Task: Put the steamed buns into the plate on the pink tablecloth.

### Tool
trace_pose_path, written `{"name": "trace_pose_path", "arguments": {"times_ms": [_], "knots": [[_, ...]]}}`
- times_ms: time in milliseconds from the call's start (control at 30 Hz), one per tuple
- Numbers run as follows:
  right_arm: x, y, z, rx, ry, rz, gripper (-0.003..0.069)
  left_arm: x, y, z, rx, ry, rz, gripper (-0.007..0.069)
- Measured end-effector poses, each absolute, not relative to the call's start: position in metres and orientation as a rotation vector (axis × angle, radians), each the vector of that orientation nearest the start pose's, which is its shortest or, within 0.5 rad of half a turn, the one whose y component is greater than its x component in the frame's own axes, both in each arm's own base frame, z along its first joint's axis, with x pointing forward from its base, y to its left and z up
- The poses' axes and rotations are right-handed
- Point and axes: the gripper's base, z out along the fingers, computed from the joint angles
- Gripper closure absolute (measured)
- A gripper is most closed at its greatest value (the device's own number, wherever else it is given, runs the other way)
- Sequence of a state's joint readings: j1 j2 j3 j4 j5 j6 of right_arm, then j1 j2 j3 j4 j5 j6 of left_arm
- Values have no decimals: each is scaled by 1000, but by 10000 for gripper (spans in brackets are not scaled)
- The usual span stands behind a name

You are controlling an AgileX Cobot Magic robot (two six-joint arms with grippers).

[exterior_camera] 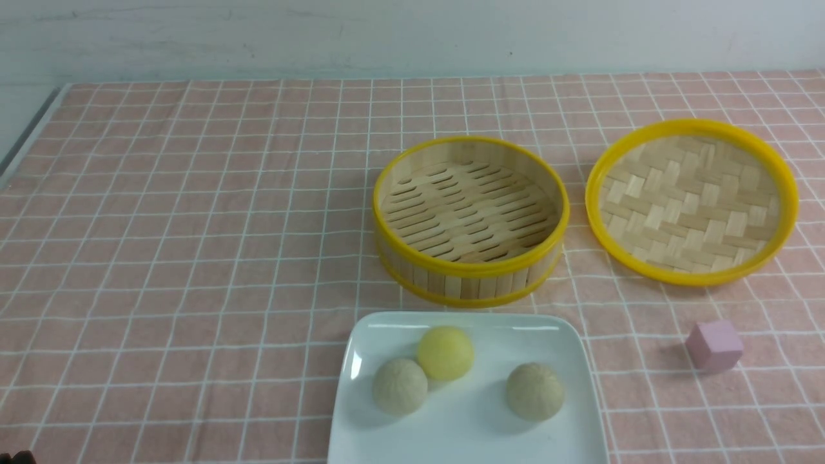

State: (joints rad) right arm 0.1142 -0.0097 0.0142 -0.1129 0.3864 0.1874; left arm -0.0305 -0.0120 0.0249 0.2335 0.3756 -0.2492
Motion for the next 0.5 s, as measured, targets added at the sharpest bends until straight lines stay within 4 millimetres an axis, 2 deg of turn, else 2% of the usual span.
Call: {"name": "trace_pose_path", "arguments": {"times_ms": [500], "knots": [[52, 2, 174, 0, 1873, 96, 482, 53, 7, 173, -49, 1862, 55, 494]]}}
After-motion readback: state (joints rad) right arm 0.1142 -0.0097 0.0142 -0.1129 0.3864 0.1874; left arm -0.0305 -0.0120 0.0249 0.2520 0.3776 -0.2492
